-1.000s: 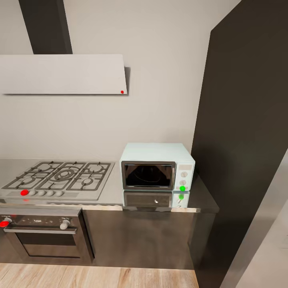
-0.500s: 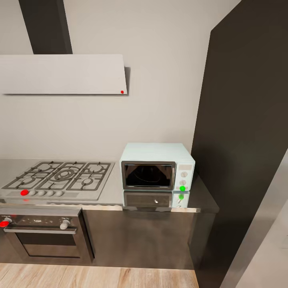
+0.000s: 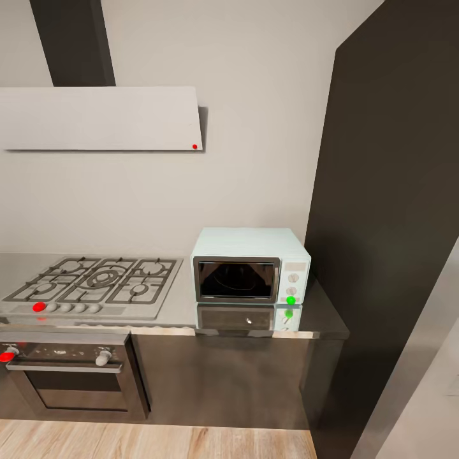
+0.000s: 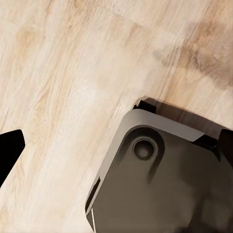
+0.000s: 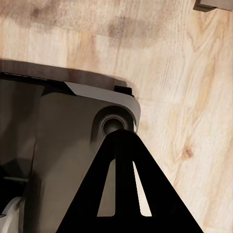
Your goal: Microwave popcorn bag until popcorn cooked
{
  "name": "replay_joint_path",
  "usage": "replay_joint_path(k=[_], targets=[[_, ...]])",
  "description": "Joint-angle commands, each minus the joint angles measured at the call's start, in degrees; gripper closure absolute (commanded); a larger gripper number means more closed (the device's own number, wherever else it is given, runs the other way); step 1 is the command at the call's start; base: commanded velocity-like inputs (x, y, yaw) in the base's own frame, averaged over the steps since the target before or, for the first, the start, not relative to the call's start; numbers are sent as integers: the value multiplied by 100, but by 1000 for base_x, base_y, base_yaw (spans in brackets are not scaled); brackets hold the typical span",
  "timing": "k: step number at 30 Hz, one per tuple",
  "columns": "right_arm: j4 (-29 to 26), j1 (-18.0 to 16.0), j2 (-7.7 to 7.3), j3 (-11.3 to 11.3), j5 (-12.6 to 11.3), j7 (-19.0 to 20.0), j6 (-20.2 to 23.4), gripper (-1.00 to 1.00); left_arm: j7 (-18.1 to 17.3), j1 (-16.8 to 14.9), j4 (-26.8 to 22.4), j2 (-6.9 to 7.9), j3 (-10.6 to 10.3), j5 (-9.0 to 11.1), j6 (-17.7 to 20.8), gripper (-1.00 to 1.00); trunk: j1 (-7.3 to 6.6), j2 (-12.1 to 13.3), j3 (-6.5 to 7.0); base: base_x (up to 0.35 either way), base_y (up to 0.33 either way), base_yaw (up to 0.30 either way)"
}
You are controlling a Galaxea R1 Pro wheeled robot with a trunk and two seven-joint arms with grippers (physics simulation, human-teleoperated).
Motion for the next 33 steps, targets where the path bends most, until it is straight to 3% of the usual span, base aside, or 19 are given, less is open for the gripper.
replay_joint_path(k=[1, 33], targets=[[14, -6, -6, -46, 19, 9, -25, 100, 21, -3, -4, 0, -48, 38, -8, -100, 2, -10, -12, 0, 0, 0], [14, -6, -5, -46, 18, 9, -27, 100, 21, -3, -4, 0, -48, 47, -6, -100, 2, -10, -12, 0, 0, 0]])
